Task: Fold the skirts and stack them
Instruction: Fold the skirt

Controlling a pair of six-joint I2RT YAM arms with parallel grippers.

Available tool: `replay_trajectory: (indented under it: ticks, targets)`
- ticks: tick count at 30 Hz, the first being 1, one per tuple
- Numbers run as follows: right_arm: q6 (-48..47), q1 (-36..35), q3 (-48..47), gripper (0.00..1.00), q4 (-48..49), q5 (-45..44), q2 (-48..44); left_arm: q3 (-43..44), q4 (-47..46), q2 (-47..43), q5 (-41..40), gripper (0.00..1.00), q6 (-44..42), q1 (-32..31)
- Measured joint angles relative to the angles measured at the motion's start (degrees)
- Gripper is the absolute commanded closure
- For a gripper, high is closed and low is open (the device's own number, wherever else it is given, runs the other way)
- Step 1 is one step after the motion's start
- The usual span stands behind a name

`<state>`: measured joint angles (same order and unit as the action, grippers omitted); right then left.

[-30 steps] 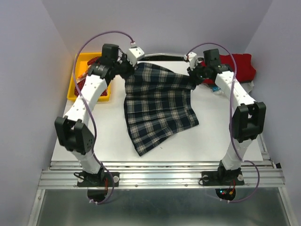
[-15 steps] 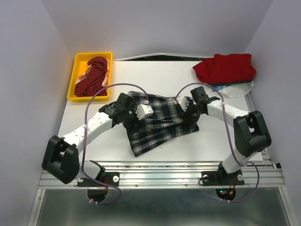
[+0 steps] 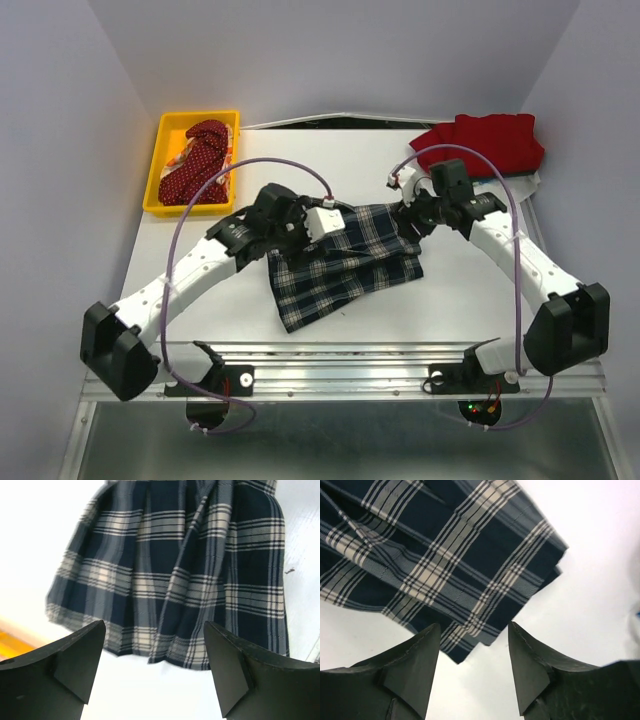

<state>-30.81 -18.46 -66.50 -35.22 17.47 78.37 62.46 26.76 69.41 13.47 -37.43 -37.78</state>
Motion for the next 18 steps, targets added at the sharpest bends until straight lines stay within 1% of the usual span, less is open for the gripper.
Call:
replay_trajectory:
  ticks: [2, 4, 7, 9, 10, 13, 14, 16, 18]
  targets:
    - [1.57, 0.04, 0.0, 0.37, -1.77, 0.98, 1.51, 0.24, -0.76, 4.85, -0.26, 0.09, 0.72, -1.68]
    - [2.16, 0.04, 0.39, 0.36, -2.56, 1.27, 3.48, 0.22, -1.03, 8.46, -0.48, 0.06, 1.4, -3.08]
    - [2.12, 0.04, 2.38, 0.35, -2.89, 0.17, 5.6, -1.84, -3.3, 12.02, -2.16, 0.05, 2.08, -5.75]
    - [1.11, 0.04, 3.85, 0.34, -3.02, -0.9, 6.8, -3.89, -4.39, 12.63, -3.91, 0.08, 2.4, -7.93]
    - [0.55, 0.04, 4.44, 0.32, -2.91, -1.31, 7.13, -5.29, -5.31, 13.05, -4.87, 0.1, 2.58, -9.01]
    - [-2.43, 0.04, 7.41, 0.3, -1.62, -2.58, 6.95, -7.65, -6.86, 14.34, -6.69, 0.25, 3.26, -10.64]
    - [-3.67, 0.04, 8.37, 0.3, -1.2, -2.95, 6.82, -8.35, -7.41, 14.97, -7.45, 0.35, 3.45, -10.62]
    - [-6.03, 0.04, 10.19, 0.3, -0.09, -3.76, 6.34, -9.31, -8.15, 15.87, -8.96, 0.47, 3.93, -10.47]
    - [-8.39, 0.04, 11.47, 0.31, 0.7, -4.74, 5.7, -9.62, -8.24, 15.93, -9.62, 0.48, 4.11, -10.43]
